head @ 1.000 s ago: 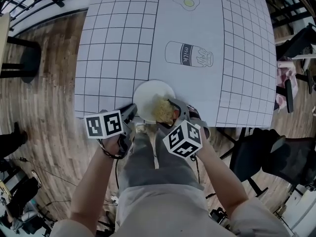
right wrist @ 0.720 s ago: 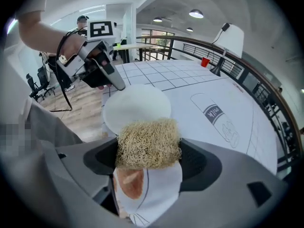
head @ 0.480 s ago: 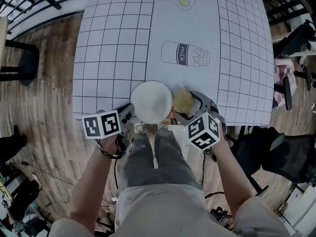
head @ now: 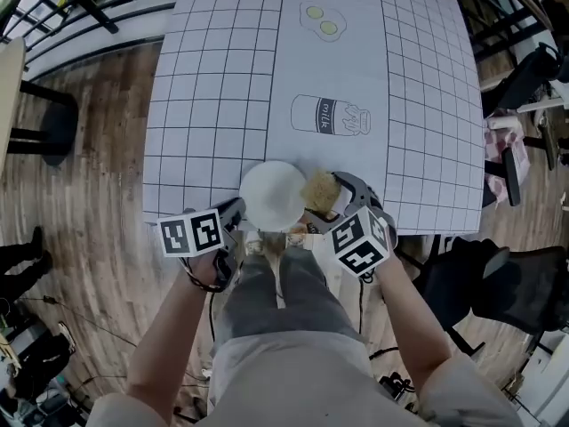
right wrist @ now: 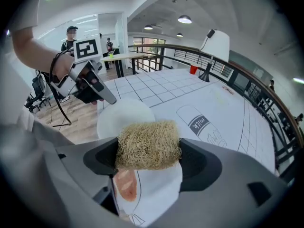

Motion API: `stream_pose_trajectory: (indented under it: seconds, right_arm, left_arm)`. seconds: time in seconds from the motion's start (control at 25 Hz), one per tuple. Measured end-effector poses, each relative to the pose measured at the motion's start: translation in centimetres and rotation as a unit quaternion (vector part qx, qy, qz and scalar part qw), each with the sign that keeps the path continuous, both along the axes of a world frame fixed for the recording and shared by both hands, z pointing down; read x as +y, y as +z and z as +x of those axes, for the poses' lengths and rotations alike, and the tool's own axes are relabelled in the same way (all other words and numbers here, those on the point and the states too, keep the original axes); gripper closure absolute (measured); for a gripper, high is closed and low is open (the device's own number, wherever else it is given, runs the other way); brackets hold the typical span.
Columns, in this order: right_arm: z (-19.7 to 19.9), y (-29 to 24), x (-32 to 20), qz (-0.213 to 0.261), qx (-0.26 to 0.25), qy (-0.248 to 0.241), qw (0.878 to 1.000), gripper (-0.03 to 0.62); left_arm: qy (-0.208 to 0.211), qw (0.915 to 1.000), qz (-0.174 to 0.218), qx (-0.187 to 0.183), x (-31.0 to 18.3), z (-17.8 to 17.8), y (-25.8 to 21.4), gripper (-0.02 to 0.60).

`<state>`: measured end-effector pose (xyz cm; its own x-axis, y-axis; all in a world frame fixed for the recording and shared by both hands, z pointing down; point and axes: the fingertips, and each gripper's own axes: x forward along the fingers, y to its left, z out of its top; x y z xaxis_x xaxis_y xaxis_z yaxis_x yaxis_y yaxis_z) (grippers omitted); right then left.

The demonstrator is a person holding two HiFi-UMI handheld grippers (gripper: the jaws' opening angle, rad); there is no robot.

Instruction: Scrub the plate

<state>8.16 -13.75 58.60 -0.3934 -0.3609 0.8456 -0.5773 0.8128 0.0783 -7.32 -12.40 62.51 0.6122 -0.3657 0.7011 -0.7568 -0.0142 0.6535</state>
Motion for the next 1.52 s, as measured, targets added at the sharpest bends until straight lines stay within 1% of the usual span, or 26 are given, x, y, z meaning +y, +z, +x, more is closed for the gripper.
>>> stream_pose_trajectory:
  seconds: [0.16, 0.28, 0.4, 0.52, 0.56, 0.6, 0.64, 0.72, 0.8, 0.88, 0.96, 1.08, 1.16, 1.24, 1.32, 1.36, 1.44, 1.52]
  right_arm:
    - [-3.3, -2.6, -0.3, 0.018, -0.018, -0.027, 0.999, 0.22]
    - [-5.3, -5.0, -0.6, 0.036, -0.029, -0.04, 0.998, 0.219]
    - [-6.7, -7.9, -0.9, 0.047, -0.054, -0.039, 0.997, 0.218]
    - [-7.4, -11.5, -1.7, 0.067, -0.084, -0.027, 0.994, 0.218]
    - [-7.4, -12.8, -2.1, 0.079, -0.093, -0.022, 0.992, 0.218]
    - [-7.4, -14.1, -2.5, 0.092, -0.104, -0.014, 0.99, 0.218]
    - [-7.3, -15.5, -2.8, 0.104, -0.119, -0.002, 0.987, 0.218]
    - [-6.9, -18.1, -3.4, 0.125, -0.15, 0.025, 0.98, 0.218]
    - [-6.7, -20.8, -3.6, 0.151, -0.17, 0.039, 0.973, 0.218]
    - [-6.6, -23.7, -3.3, 0.179, -0.183, 0.042, 0.966, 0.218]
    - [-6.6, -26.5, -3.1, 0.207, -0.197, 0.041, 0.957, 0.218]
    - [-7.3, -30.0, -2.5, 0.237, -0.214, 0.031, 0.947, 0.218]
    - [-8.0, -31.9, -1.8, 0.246, -0.224, 0.02, 0.943, 0.218]
    - [-8.6, -34.1, -1.1, 0.253, -0.241, 0.008, 0.937, 0.218]
    - [-9.0, -36.4, 0.2, 0.268, -0.256, -0.006, 0.929, 0.218]
    - [-9.3, -37.5, 1.1, 0.279, -0.262, -0.013, 0.924, 0.218]
    - [-9.9, -39.5, 2.6, 0.301, -0.276, -0.028, 0.912, 0.218]
    - [-10.6, -41.4, 3.0, 0.318, -0.291, -0.039, 0.901, 0.218]
  left_arm:
    - [0.012, 0.9996, 0.012, -0.024, 0.1, -0.4, -1.1, 0.54]
    - [0.011, 0.9994, 0.018, -0.026, 0.2, -0.6, -2.2, 0.531]
    - [0.002, 0.9994, 0.032, -0.014, 0.4, -0.8, -4.8, 0.525]
    - [-0.018, 0.9971, 0.074, -0.001, -0.6, -1.4, -9.1, 0.525]
    - [-0.024, 0.9951, 0.095, -0.006, -1.1, -1.7, -10.8, 0.525]
    - [-0.026, 0.9922, 0.12, -0.018, -1.7, -2.1, -12.5, 0.525]
    - [-0.024, 0.9884, 0.146, -0.035, -2.3, -2.5, -14.1, 0.526]
    - [-0.004, 0.9792, 0.193, -0.062, -3.2, -2.9, -17.3, 0.526]
    - [0.014, 0.9702, 0.232, -0.07, -3.6, -2.9, -20.3, 0.528]
    - [0.02, 0.9612, 0.266, -0.07, -3.9, -2.9, -23.2, 0.531]
    - [0.024, 0.9486, 0.306, -0.075, -4.3, -2.8, -26.0, 0.538]
    - [0.038, 0.9256, 0.364, -0.096, -4.4, -3.0, -29.5, 0.546]
    - [0.047, 0.9133, 0.388, -0.116, -4.0, -3.2, -31.3, 0.548]
    - [0.053, 0.9061, 0.398, -0.133, -3.7, -3.3, -33.0, 0.548]
    - [0.053, 0.8991, 0.413, -0.135, -2.9, -3.1, -35.0, 0.548]
    - [0.051, 0.894, 0.424, -0.134, -2.2, -3.1, -36.1, 0.548]
    - [0.045, 0.8806, 0.452, -0.136, -1.0, -3.5, -38.4, 0.549]
    - [0.039, 0.8674, 0.478, -0.134, -0.9, -3.8, -40.8, 0.552]
